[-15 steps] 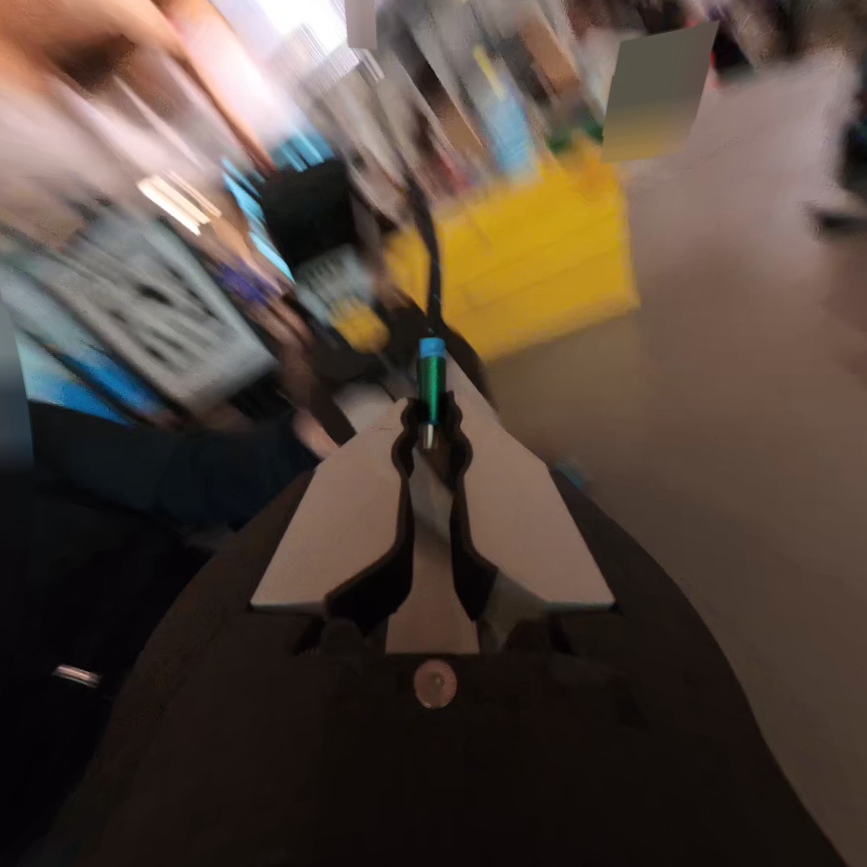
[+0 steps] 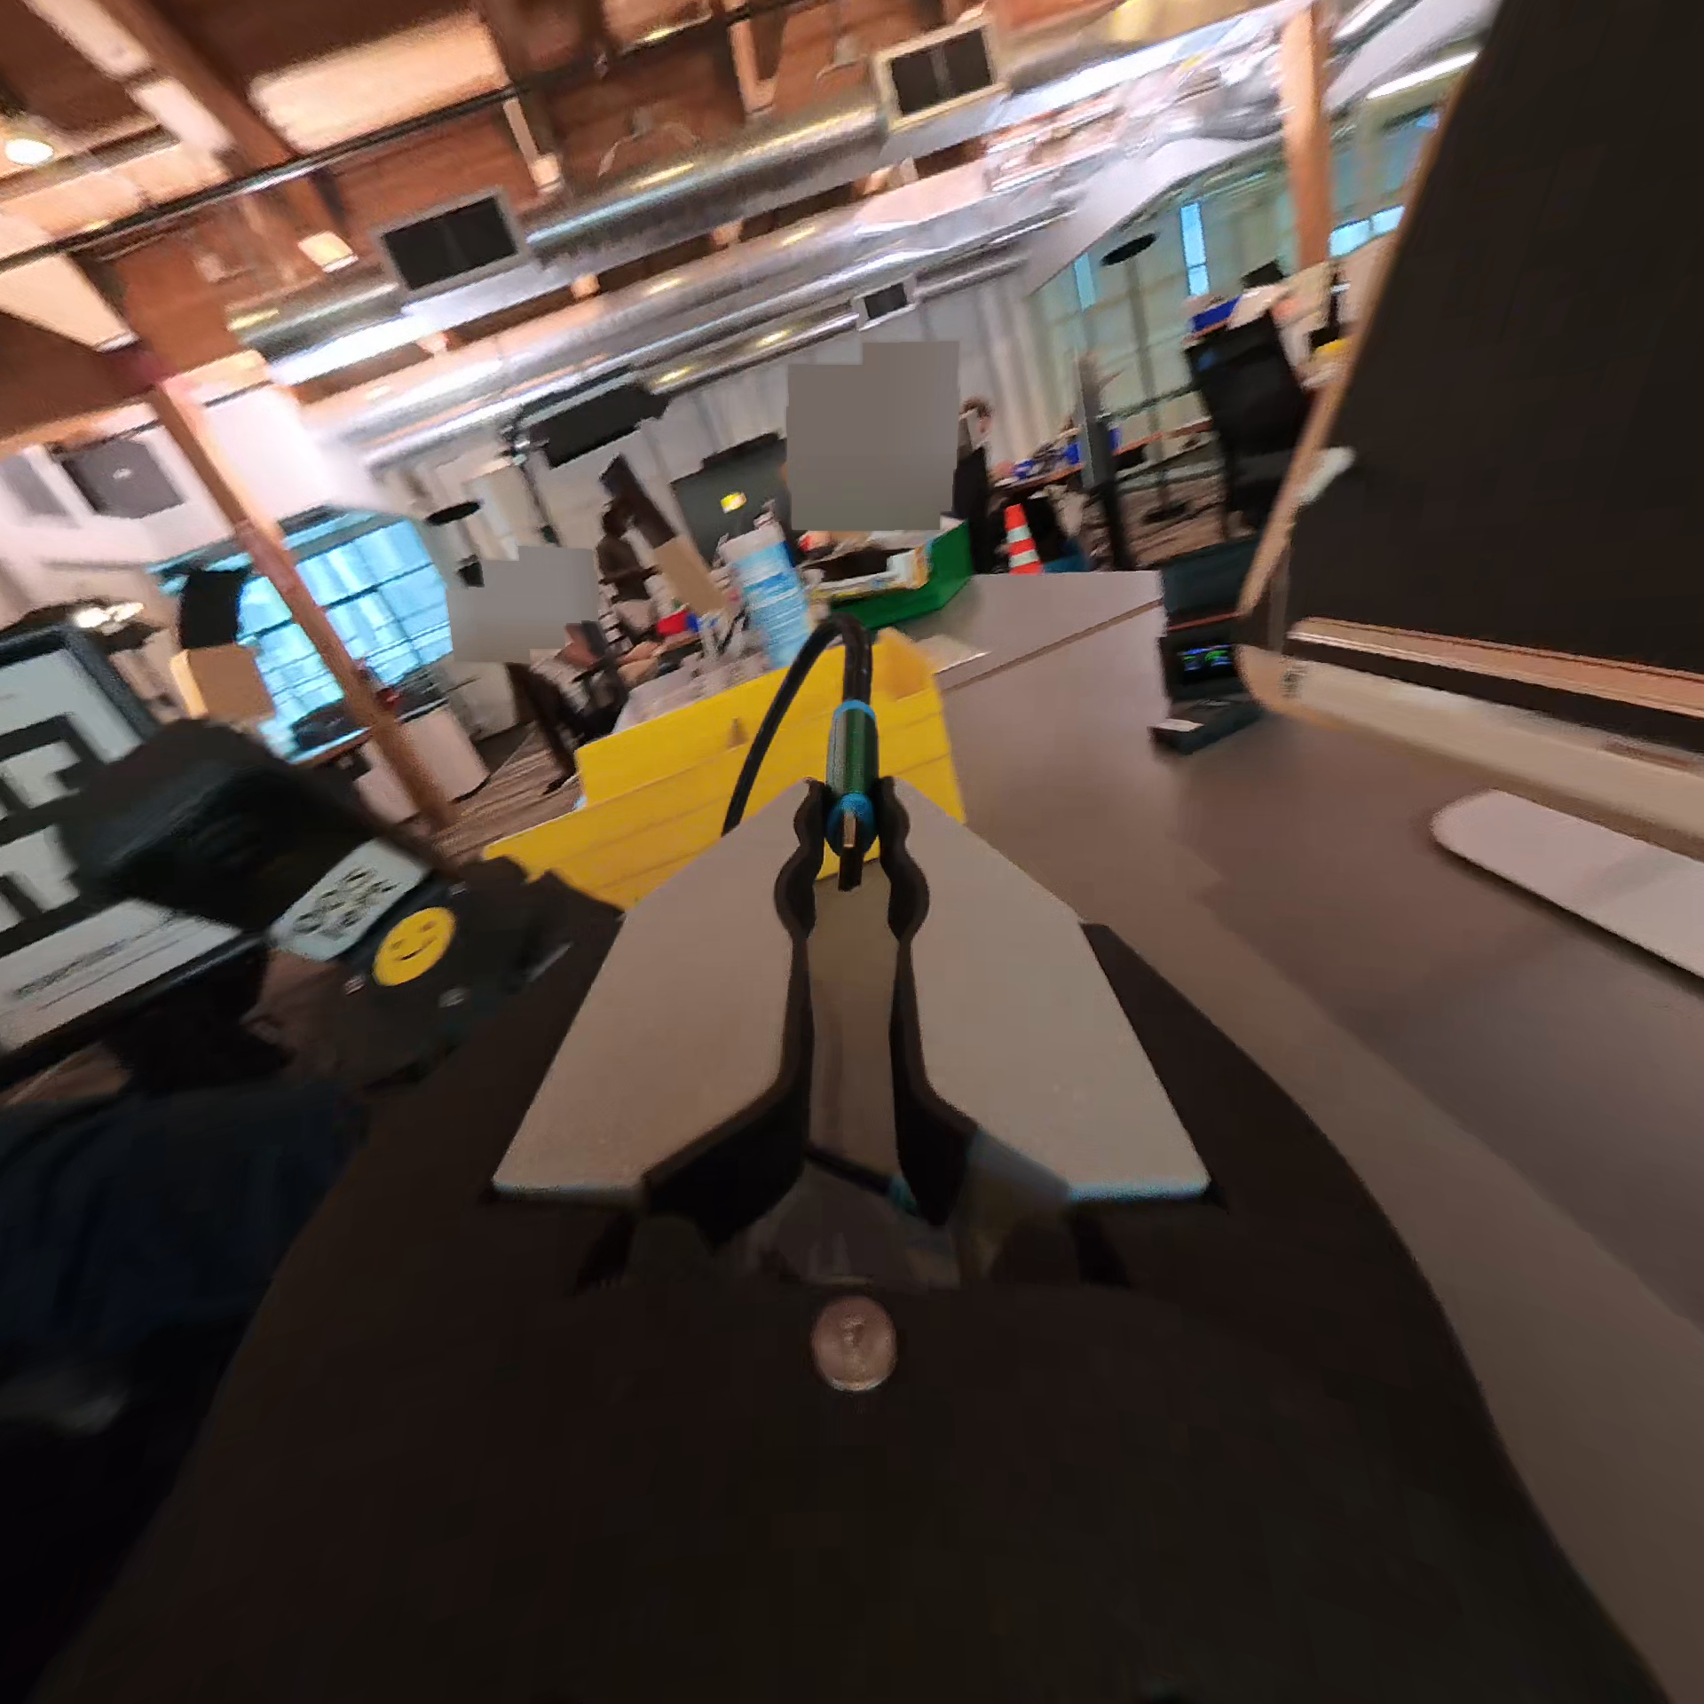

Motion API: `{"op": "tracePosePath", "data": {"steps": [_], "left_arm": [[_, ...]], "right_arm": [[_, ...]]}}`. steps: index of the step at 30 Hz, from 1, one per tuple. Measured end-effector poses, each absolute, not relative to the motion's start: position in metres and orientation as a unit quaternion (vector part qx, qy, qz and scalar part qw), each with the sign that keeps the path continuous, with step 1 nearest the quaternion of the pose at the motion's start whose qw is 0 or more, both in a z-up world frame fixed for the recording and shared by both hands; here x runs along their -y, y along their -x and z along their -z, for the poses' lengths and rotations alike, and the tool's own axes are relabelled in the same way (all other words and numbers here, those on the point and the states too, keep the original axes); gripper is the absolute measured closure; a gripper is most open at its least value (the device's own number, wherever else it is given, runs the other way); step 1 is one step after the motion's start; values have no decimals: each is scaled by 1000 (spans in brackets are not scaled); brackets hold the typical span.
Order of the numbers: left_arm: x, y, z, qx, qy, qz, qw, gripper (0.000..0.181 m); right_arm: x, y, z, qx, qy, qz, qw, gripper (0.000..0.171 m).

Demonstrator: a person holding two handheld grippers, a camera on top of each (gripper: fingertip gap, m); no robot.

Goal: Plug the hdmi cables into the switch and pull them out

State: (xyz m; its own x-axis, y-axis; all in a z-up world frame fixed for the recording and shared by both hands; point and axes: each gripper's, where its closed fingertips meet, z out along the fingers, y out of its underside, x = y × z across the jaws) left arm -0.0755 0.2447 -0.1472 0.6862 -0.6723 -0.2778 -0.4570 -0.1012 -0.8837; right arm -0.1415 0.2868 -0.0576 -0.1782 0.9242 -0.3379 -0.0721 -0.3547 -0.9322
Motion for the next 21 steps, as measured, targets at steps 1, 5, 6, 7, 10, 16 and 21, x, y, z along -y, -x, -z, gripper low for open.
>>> {"op": "tracePosePath", "data": {"steps": [1, 5, 6, 7, 10, 16, 21], "left_arm": [[-239, 69, 141, -400, 715, 100, 564, 170], [-201, 40, 103, -460, 602, 176, 628, 170], [-189, 36, 95, -466, 578, 221, 632, 170], [-177, 34, 87, -467, 558, 278, 627, 170], [-151, 51, 44, -422, 470, 422, 650, 171], [-153, 111, 5, -303, 404, 485, 714, 170], [-132, 137, -14, -282, 311, 559, 715, 171]], "right_arm": [[-296, 138, 58, 402, 524, -638, 396, 163], [-322, 124, 61, 347, 555, -632, 414, 163], [-327, 121, 63, 338, 563, -631, 413, 163], [-331, 118, 66, 331, 572, -627, 412, 163], [-335, 115, 71, 333, 584, -613, 417, 163], [-333, 109, 57, 362, 569, -560, 481, 162], [-333, 75, 9, 332, 548, -482, 598, 163]]}}
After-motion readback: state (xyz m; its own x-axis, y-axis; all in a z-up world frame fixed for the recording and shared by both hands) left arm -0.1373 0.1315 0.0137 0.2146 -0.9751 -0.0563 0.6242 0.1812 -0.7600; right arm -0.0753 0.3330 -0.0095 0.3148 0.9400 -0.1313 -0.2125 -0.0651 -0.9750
